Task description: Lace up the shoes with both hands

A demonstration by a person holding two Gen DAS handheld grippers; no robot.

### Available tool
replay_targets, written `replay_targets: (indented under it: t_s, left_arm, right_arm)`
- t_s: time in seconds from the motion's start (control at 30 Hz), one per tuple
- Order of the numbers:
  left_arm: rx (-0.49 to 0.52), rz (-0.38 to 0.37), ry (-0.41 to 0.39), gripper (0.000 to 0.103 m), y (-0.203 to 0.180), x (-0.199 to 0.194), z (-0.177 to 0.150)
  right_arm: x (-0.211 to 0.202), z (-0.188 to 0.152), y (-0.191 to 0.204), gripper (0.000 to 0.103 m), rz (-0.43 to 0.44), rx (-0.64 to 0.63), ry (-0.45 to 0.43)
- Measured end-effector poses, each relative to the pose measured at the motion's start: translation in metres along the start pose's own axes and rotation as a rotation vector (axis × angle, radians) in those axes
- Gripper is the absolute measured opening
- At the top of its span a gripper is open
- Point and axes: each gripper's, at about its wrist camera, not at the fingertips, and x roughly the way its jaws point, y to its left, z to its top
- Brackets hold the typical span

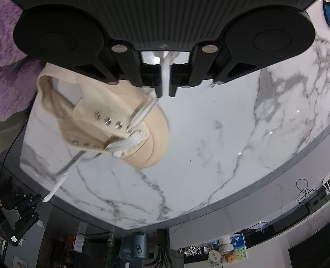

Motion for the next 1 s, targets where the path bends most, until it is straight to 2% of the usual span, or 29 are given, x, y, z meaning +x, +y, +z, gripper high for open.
replay_targets:
  t_s: [0.07,0.1,0.33,0.47,0.6,0.7,0.83,1.0]
  left_arm:
    - [0.003,-0.006,-0.025,0.035,-0.004,-0.007,0.004]
    - [0.007,-0.009,-0.037,0.037,-0.007,-0.011,0.007]
    - [0.034,-0.09,-0.095,0.038,-0.035,-0.027,0.023]
    - [0.031,-0.128,-0.092,0.037,-0.052,-0.021,0.026]
    - [0.011,-0.123,-0.067,0.037,-0.059,-0.006,0.026]
    - [-0.027,-0.094,-0.057,0.031,-0.057,0.002,0.024]
    - [-0.101,-0.117,-0.059,0.018,-0.047,0.008,0.021]
    - [-0.126,-0.131,-0.08,0.014,-0.044,0.008,0.017]
  right_arm:
    - [-0.014,0.011,0.003,0.003,0.025,0.002,-0.054]
    - [-0.021,0.017,0.006,0.003,0.039,-0.004,-0.08]
    - [-0.055,0.068,0.038,0.003,0.119,-0.099,-0.237]
    - [-0.061,0.103,0.068,0.003,0.145,-0.215,-0.288]
    - [-0.064,0.137,0.101,0.003,0.169,-0.34,-0.324]
    - [-0.066,0.162,0.125,0.003,0.187,-0.431,-0.35]
    - [-0.065,0.188,0.151,0.003,0.209,-0.525,-0.372]
    - [-0.053,0.213,0.179,0.003,0.22,-0.625,-0.367]
